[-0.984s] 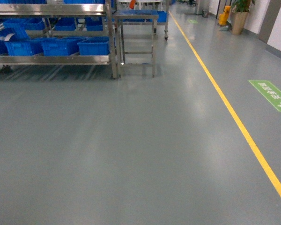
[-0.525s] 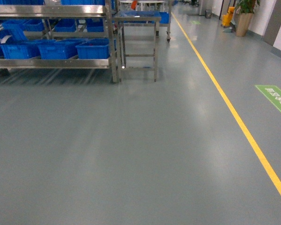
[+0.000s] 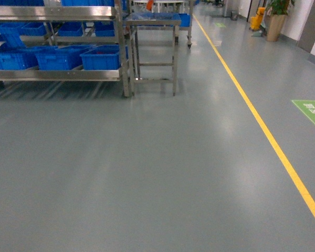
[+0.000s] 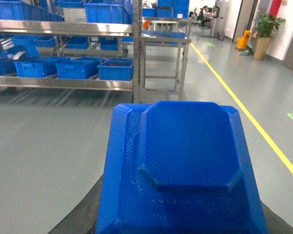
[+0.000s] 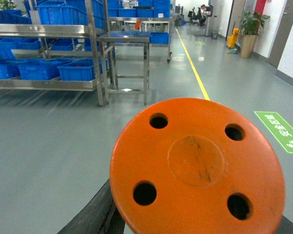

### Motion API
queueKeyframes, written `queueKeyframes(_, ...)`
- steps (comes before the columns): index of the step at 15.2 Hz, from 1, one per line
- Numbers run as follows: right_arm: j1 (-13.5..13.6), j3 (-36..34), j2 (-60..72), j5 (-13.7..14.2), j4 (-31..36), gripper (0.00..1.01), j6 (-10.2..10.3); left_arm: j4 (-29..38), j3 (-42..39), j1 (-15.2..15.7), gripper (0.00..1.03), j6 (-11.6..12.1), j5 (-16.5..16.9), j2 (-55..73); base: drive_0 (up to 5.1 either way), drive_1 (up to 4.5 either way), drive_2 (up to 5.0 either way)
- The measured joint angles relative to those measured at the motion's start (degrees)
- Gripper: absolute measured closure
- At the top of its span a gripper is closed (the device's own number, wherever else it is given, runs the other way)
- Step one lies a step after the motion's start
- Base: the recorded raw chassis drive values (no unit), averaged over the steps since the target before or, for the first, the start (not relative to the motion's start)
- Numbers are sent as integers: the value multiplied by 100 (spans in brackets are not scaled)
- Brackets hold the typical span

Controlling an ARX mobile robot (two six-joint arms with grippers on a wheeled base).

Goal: Sort blue parts and orange caps into right shelf containers

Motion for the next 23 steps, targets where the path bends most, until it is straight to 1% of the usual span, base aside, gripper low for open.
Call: queueKeyframes(23,0,0,0,0,-11,57,0,-2,0,0,61,0,4,0,3,433,-427)
